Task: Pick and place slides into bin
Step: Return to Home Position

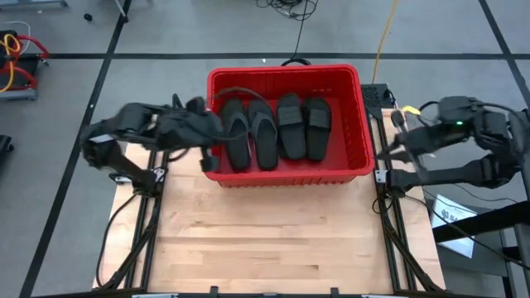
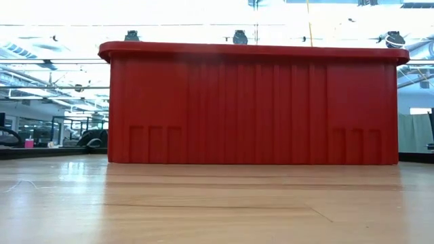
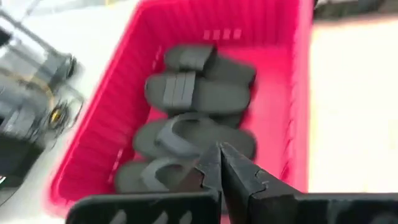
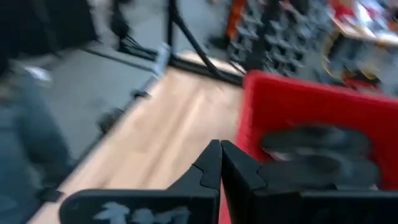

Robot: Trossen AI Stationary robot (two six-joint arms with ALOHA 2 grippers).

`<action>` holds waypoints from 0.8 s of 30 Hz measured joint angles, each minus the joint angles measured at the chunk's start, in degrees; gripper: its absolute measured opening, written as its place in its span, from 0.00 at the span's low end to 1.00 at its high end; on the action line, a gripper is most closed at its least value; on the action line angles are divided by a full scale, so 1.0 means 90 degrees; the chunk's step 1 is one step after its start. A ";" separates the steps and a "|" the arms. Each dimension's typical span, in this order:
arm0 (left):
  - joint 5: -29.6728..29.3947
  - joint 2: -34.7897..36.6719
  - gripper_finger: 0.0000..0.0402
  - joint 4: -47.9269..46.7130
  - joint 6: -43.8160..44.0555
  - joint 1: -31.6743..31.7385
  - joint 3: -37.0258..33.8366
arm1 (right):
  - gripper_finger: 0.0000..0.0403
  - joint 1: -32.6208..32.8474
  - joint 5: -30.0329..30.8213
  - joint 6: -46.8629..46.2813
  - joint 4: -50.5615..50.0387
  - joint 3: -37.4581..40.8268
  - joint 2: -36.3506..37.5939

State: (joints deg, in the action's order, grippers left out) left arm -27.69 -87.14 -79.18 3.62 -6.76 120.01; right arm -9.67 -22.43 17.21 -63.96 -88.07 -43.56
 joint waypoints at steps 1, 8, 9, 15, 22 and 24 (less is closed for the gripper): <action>0.0060 0.0296 0.02 0.0256 -0.0012 -0.0031 -0.0290 | 0.00 0.0002 -0.0239 -0.0042 0.0073 0.0019 0.0059; 0.0700 0.2231 0.00 0.2157 0.0007 -0.0222 -0.2663 | 0.00 0.0005 -0.1720 -0.0345 0.0939 0.1188 0.0523; 0.0845 0.2516 0.01 0.2503 0.0014 -0.0229 -0.2983 | 0.00 0.0005 -0.1788 -0.0344 0.1030 0.1394 0.0580; 0.1713 0.3976 0.03 0.3972 0.0156 -0.0234 -0.4794 | 0.00 0.0005 -0.2527 -0.0771 0.1980 0.2484 0.1040; 0.2316 0.5442 0.02 0.5110 0.0250 -0.0232 -0.6588 | 0.00 0.0005 -0.3921 -0.0643 0.2495 0.3354 0.1708; 0.2476 0.5852 0.03 0.5283 0.0322 -0.0229 -0.7015 | 0.00 0.0005 -0.4211 -0.0508 0.2583 0.3544 0.1941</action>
State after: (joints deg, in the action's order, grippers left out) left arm -5.41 -34.47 -31.63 6.52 -8.82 56.87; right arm -9.63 -60.33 12.64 -40.71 -56.17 -26.09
